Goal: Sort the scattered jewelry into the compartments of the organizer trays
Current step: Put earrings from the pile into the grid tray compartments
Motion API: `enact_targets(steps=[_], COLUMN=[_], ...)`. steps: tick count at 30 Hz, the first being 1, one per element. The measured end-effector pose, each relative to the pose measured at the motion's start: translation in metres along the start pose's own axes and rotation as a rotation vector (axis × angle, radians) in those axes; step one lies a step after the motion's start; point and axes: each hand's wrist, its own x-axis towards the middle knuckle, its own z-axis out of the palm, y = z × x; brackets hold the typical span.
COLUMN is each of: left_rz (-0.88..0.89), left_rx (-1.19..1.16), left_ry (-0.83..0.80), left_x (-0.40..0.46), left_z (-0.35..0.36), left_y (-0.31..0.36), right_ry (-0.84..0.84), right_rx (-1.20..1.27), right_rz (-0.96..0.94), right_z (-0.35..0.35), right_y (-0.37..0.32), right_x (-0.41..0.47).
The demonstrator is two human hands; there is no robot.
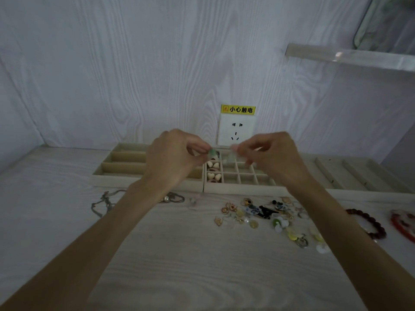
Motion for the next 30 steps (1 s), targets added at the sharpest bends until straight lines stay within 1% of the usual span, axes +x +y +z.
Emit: enact_targets(steps=[1,2,4,5,7,8,12,13,15,17,19,22,26,30], left_rz=[-0.011,-0.014,-0.013,-0.019,-0.039,-0.052,-0.108,-0.105,-0.081,-0.075,-0.108,-0.127,-0.139,-0.165], left_rx=[-0.032,-0.061,-0.097,-0.122,-0.180,-0.196,-0.219,-0.217,-0.166,-0.114,-0.127,-0.226,-0.379,-0.493], left_ry=[-0.007,-0.016,-0.034,-0.041,-0.090,-0.142,-0.470,-0.523,-0.572,-0.592,-0.579,-0.522,-0.501,-0.471], left_x=[0.000,-0.001,-0.002,-0.002,-0.002,-0.004,-0.022,-0.026,-0.031,-0.033,-0.035,-0.036,-0.036,-0.036], left_z=[0.000,0.001,0.002,0.003,0.003,0.002,0.004,0.005,0.007,0.008,0.010,0.012,0.013,0.019], left_y=[0.000,0.001,0.002,0.002,-0.002,-0.005,-0.010,-0.012,-0.018,-0.023,-0.028,-0.030,-0.021,-0.015], right_ry=[0.035,0.024,-0.146,-0.164,-0.056,-0.057,-0.287,-0.339,-0.409,-0.439,-0.455,-0.447,-0.490,-0.503], right_rx=[0.020,0.022,-0.021,0.003,0.162,0.237,0.440,0.479,0.554,0.614,0.631,0.630,0.612,0.663], right_rz=[0.010,0.017,0.045,0.067,0.123,0.154,0.291,0.312,0.347,0.376,0.390,0.405,0.392,0.392], right_z=[-0.002,-0.004,0.000,0.001,-0.003,-0.005,-0.003,0.000,0.006,0.011,0.018,0.027,0.031,0.028], right_y=[0.001,0.002,0.004,0.007,0.012,0.014,0.022,0.023,0.026,0.028,0.031,0.036,0.039,0.038], right_x=[0.001,0.001,-0.002,-0.003,-0.001,-0.001,-0.011,-0.014,-0.019,-0.020,-0.020,-0.018,-0.018,-0.018])
